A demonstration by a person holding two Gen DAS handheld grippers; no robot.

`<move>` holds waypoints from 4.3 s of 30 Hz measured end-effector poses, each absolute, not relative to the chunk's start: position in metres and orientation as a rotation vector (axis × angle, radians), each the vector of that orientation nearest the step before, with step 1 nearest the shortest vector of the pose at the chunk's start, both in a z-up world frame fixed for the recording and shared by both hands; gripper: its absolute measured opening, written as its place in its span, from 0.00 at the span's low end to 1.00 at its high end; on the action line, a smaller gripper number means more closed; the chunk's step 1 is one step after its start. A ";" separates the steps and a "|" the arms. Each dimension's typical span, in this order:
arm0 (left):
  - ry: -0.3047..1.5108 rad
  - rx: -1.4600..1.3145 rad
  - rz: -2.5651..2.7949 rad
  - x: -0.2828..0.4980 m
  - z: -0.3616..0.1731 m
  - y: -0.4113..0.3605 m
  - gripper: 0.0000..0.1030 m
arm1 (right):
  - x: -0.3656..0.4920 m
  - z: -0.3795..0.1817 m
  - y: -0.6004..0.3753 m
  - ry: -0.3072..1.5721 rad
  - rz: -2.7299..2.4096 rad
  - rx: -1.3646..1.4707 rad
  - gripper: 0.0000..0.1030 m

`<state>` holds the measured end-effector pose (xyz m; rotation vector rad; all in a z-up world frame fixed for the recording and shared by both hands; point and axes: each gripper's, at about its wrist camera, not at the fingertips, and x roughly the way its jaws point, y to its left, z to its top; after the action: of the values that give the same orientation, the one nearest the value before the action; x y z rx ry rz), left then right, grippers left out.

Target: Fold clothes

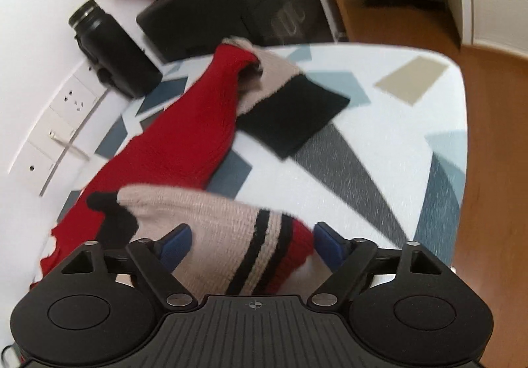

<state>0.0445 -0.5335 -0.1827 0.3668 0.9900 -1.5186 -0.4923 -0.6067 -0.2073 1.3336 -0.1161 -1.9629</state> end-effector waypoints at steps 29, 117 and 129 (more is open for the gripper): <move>1.015 0.469 -1.515 0.031 -0.168 -0.534 0.67 | -0.500 -0.184 -0.583 -0.263 -2.005 1.371 0.40; 1.107 0.286 -1.675 -0.110 -0.175 -0.680 1.00 | -0.378 -0.133 -0.846 0.103 -0.952 1.149 0.56; 0.964 0.417 -1.602 -0.112 -0.175 -0.700 1.00 | -0.417 -0.173 -0.748 0.389 -0.962 1.030 0.56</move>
<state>-0.1117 -0.6998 -0.1753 0.4165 0.9641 -1.6017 -0.4174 -0.7481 -0.1729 1.0304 0.3889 -0.9618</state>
